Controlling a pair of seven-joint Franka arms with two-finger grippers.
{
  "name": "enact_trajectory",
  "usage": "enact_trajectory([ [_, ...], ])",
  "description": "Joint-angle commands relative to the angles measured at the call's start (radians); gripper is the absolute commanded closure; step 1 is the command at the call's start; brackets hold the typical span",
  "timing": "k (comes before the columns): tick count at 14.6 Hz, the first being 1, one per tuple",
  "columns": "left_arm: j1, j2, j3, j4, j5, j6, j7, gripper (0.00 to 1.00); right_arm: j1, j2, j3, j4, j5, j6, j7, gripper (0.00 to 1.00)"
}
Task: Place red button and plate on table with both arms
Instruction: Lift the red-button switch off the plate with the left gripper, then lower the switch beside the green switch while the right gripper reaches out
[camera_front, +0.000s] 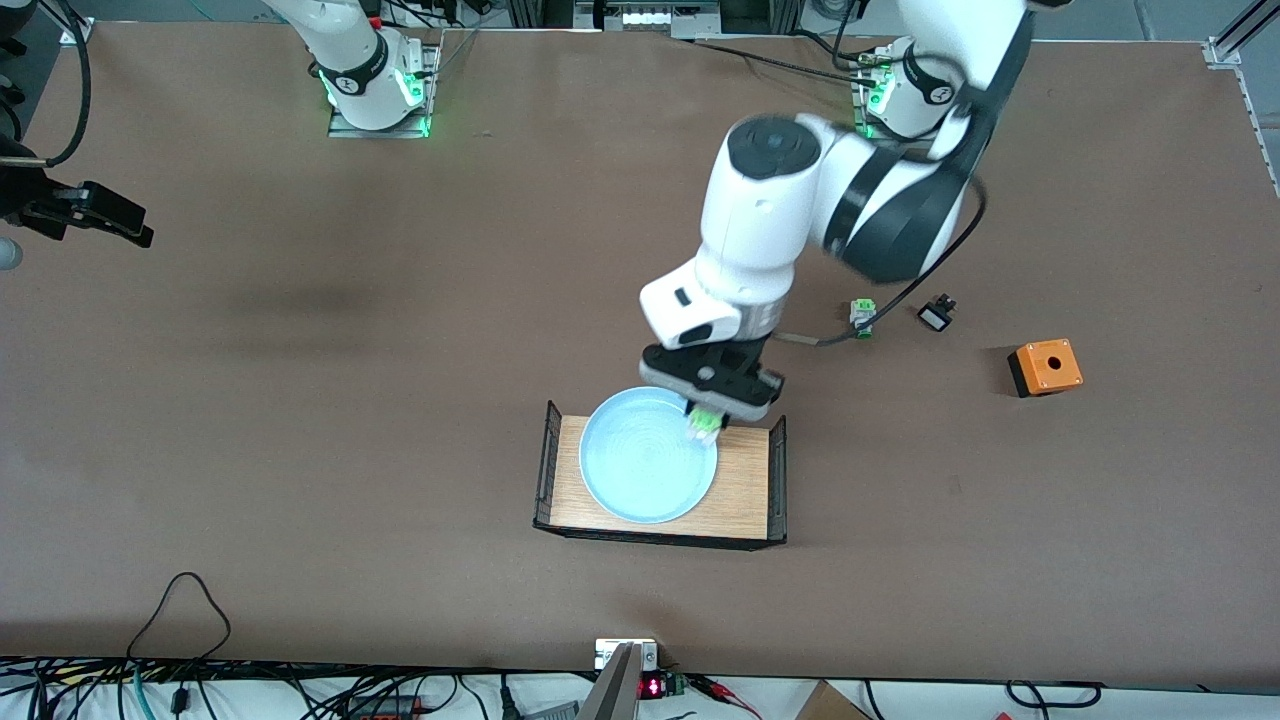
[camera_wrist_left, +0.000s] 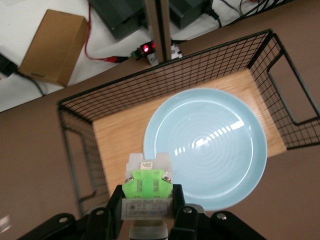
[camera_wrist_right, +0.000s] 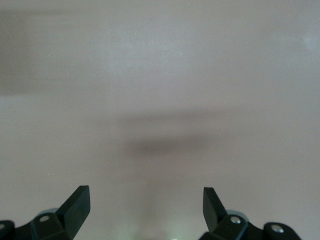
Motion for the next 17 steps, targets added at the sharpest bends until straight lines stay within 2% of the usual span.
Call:
enact_trajectory([
  [1, 0.048, -0.061, -0.001, -0.032, -0.020, -0.133, 0.007, 0.63, -0.002, 0.008, 0.000, 0.015, 0.015, -0.012, -0.001, 0.00],
  [3, 0.064, -0.079, 0.000, -0.048, -0.022, -0.180, 0.080, 0.63, 0.010, 0.008, 0.010, 0.014, 0.009, -0.018, -0.001, 0.00],
  [6, 0.136, -0.089, -0.001, -0.056, -0.049, -0.230, 0.302, 0.63, 0.027, 0.011, 0.016, 0.014, 0.018, -0.026, 0.093, 0.00],
  [9, 0.238, -0.087, -0.001, -0.114, -0.172, -0.229, 0.635, 0.63, 0.074, 0.017, 0.020, 0.011, 0.106, -0.024, 0.247, 0.00],
  [12, 0.357, -0.090, -0.001, -0.208, -0.247, -0.224, 0.856, 0.63, 0.163, 0.034, 0.019, 0.015, 0.106, -0.017, 0.330, 0.00],
  [15, 0.405, -0.092, 0.000, -0.315, -0.247, -0.211, 0.907, 0.63, 0.249, 0.066, 0.019, 0.015, 0.110, -0.007, 0.449, 0.00],
  [17, 0.442, -0.102, 0.000, -0.392, -0.246, -0.140, 0.931, 0.63, 0.307, 0.093, 0.020, 0.017, 0.112, 0.016, 0.614, 0.00],
])
